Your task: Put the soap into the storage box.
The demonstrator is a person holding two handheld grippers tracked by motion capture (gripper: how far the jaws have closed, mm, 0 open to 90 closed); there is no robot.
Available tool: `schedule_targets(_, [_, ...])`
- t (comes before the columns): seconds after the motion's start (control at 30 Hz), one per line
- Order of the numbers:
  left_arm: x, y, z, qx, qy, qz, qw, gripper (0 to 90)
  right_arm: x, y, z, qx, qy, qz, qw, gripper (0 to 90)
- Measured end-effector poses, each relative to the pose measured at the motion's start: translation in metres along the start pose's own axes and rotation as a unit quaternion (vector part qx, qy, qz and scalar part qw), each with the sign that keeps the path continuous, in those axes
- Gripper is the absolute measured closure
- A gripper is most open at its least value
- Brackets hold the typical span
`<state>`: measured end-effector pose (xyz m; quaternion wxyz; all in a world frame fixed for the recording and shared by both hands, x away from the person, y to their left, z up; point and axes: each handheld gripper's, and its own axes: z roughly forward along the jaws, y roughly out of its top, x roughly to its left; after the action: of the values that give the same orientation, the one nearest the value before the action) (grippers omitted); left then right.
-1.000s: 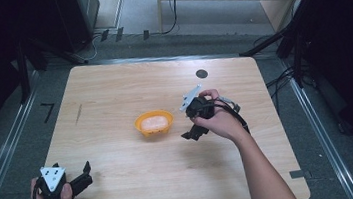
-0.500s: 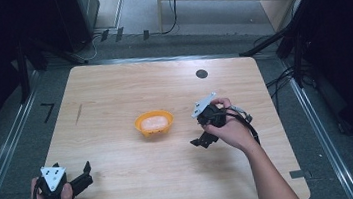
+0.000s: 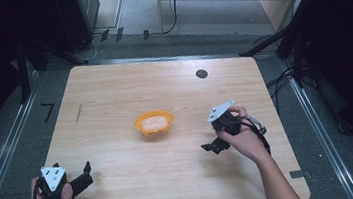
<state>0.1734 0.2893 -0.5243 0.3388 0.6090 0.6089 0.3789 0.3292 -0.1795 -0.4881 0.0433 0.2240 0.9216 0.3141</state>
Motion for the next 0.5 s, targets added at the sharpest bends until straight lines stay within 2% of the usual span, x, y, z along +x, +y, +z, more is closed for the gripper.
schedule_targets(0.23, [-0.001, 0.0, 0.0, 0.002, 0.001, 0.002, 1.0, 6.8, 0.001, -0.028, -0.011, -0.016, -0.012, 0.027, 0.9994, 0.0])
schedule_targets(0.5, [-0.001, 0.0, 0.0, 0.002, 0.001, 0.005, 1.0, 6.8, 0.001, -0.051, -0.02, -0.032, -0.021, 0.041, 0.9984, 0.0])
